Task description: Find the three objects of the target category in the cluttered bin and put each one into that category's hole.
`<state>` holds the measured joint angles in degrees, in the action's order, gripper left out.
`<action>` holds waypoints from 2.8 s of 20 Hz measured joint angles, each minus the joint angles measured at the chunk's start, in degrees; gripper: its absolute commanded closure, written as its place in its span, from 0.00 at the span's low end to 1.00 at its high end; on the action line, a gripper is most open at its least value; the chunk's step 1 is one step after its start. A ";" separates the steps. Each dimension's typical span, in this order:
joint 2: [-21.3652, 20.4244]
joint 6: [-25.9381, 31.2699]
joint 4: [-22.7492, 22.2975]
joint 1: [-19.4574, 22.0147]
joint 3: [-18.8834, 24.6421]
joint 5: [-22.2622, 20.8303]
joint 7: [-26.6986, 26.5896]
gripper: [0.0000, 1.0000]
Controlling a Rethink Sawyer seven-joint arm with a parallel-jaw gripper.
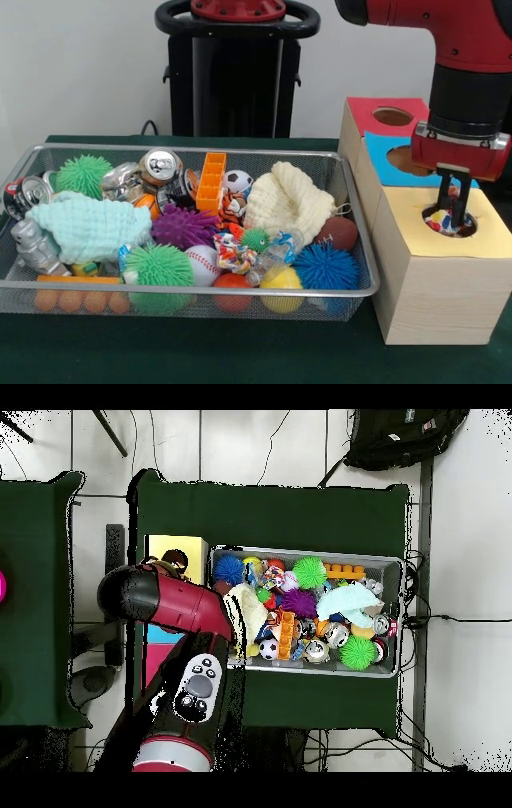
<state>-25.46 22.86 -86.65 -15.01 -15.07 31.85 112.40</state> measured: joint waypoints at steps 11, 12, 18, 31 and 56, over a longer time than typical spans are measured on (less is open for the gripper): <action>2.36 2.39 2.65 -0.11 -1.28 -0.02 0.00 1.00; 3.21 3.26 3.56 -0.11 -1.62 0.00 0.00 1.00; 5.57 3.50 5.97 -0.27 -2.18 0.46 0.00 0.00; 6.71 3.53 7.19 -1.92 -4.48 2.42 1.99 0.00; 5.26 9.58 7.11 -2.23 -5.24 2.14 4.93 1.00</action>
<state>-20.20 32.43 -79.54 -17.24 -20.30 33.99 117.33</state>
